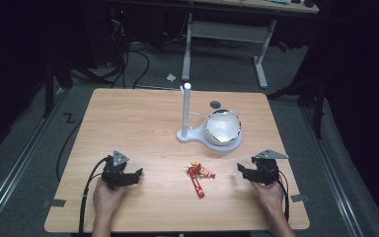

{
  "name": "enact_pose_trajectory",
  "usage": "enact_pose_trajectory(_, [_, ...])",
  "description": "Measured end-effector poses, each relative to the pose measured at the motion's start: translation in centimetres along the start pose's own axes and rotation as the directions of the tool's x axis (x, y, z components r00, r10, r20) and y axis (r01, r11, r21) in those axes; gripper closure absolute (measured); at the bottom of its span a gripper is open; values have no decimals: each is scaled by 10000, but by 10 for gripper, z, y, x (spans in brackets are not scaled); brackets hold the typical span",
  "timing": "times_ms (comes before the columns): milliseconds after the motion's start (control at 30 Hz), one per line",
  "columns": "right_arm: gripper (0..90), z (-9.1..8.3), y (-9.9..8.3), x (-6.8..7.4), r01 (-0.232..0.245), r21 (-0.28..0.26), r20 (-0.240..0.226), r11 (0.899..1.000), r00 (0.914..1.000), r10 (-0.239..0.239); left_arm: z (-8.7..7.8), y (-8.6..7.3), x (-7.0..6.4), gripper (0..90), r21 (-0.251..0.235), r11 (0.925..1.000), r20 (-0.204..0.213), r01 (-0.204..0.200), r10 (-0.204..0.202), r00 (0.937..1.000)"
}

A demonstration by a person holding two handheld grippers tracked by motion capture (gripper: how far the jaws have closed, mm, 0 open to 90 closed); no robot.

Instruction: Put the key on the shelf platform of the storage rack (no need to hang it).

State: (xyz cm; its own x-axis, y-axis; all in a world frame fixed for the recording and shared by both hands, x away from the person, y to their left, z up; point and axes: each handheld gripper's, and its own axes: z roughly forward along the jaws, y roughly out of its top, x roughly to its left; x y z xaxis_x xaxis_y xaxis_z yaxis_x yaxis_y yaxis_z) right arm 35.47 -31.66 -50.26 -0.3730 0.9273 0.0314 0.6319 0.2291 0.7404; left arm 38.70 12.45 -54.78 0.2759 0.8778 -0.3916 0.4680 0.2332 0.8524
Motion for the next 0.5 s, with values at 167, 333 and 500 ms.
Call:
enact_pose_trajectory(167, [282,1,6,12,167,-144,-472,9998,9987,-174,0,0,0,218,11,10000,29,32,-32,10000])
enact_pose_trajectory(333, [259,6,8,24,349,-161,-747,9993,9966,-360,0,0,0,218,10,10000,52,28,-29,10000])
enact_pose_trajectory(500, [235,8,15,45,791,-234,-1407,9966,9867,-816,0,0,0,218,28,10000,55,-1,0,10000])
